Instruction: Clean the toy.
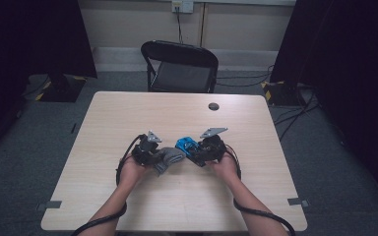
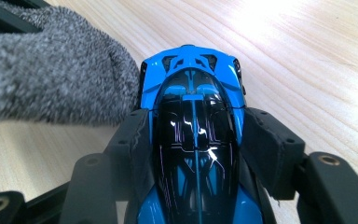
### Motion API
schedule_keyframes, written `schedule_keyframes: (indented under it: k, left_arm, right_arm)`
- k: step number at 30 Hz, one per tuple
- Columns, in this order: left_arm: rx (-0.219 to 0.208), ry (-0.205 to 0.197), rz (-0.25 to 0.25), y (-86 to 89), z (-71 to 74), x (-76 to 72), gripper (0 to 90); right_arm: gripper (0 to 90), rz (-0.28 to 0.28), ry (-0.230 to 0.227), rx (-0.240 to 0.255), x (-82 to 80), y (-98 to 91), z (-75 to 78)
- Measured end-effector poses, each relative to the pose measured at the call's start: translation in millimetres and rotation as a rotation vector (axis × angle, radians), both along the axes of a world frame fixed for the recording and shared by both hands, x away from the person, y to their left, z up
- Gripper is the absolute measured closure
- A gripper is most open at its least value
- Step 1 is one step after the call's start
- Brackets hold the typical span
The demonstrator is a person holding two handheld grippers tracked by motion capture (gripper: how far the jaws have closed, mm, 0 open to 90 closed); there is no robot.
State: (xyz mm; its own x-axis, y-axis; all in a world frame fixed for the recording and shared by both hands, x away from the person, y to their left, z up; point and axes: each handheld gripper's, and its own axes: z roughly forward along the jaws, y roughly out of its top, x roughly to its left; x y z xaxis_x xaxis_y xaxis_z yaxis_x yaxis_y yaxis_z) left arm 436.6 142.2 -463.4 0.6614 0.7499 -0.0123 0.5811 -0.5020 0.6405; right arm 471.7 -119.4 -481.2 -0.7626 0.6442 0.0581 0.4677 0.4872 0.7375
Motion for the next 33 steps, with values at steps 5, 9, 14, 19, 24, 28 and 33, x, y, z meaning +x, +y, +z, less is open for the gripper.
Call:
schedule_keyframes:
  k: [5,9,14,19,24,28,33]
  left_arm:
    - [0.0,-0.001,0.017,4.7,1.1,2.0,75.7]
    - [-0.004,-0.005,0.037,8.2,2.8,2.5,75.7]
    - [-0.011,-0.013,0.064,16.7,5.2,2.3,75.7]
    - [-0.021,-0.019,0.097,27.6,8.6,-0.5,75.7]
    - [-0.032,-0.019,0.076,32.9,11.7,-11.3,75.8]
    - [-0.032,-0.018,0.031,32.3,14.2,-22.4,75.8]
    - [-0.034,-0.016,-0.035,22.3,16.8,-35.1,75.7]
  right_arm:
    - [42.4,0.0,0.0,0.0,0.0,0.0,0.0]
    - [42.4,-0.001,-0.001,0.0,-0.1,0.1,0.0]
    - [42.4,-0.002,-0.002,0.001,-0.4,0.1,-0.2]
    - [42.3,-0.003,-0.004,0.001,-0.6,0.1,-0.3]
    - [42.4,-0.003,-0.003,0.0,-0.5,0.3,-0.2]
    - [42.3,-0.002,0.0,-0.003,-0.2,0.6,0.1]
    - [42.4,-0.004,0.0,-0.002,-0.3,0.8,0.0]
